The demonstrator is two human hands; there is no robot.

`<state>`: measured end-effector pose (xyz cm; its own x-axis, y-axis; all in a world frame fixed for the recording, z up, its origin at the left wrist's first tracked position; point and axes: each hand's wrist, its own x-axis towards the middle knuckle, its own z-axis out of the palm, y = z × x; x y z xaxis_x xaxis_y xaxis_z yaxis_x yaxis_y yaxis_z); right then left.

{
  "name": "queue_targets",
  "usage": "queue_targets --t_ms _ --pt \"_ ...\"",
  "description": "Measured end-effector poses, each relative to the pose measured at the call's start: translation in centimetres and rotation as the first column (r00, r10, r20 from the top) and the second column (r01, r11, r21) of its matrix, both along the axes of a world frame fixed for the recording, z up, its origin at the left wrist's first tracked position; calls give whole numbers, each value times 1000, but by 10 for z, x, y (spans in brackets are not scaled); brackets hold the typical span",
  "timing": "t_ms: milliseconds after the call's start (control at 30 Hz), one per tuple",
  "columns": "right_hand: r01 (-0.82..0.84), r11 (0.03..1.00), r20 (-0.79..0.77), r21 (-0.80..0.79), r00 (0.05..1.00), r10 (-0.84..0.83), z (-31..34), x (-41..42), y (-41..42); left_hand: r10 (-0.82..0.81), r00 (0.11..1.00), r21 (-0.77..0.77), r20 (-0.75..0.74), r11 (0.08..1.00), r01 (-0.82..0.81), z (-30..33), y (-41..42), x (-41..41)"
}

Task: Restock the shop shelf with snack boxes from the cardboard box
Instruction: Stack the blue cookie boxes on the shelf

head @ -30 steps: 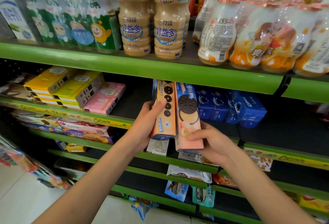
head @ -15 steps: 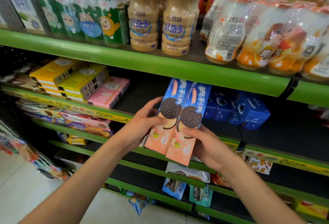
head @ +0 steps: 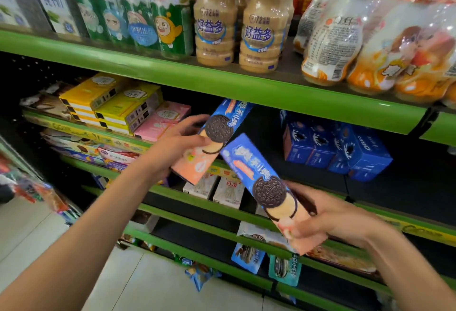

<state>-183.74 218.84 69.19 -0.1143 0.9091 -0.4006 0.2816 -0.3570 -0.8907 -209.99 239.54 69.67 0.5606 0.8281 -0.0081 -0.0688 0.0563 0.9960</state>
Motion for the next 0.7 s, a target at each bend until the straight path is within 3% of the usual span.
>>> queue_targets --t_ms 67,200,300,367,433,700 --pt "64 995 61 78 996 -69 9 13 0 -5 998 37 -69 999 8 7 6 -9" --pt "208 959 28 194 976 -217 15 19 8 14 994 -7 -107 1000 -14 9 4 -10" --pt "291 922 -13 257 955 -297 14 18 13 32 999 -217 3 976 -31 1 -4 -6" --pt "384 881 -99 275 923 -372 13 19 16 69 995 -420 68 907 -34 -9 -11 -7" --pt "470 839 -193 275 882 -430 13 20 16 80 985 -522 152 853 11 -20 -18 -8" --pt "492 779 -338 388 863 -376 1 6 38 65 978 -494 197 868 41 -44 -61 26"
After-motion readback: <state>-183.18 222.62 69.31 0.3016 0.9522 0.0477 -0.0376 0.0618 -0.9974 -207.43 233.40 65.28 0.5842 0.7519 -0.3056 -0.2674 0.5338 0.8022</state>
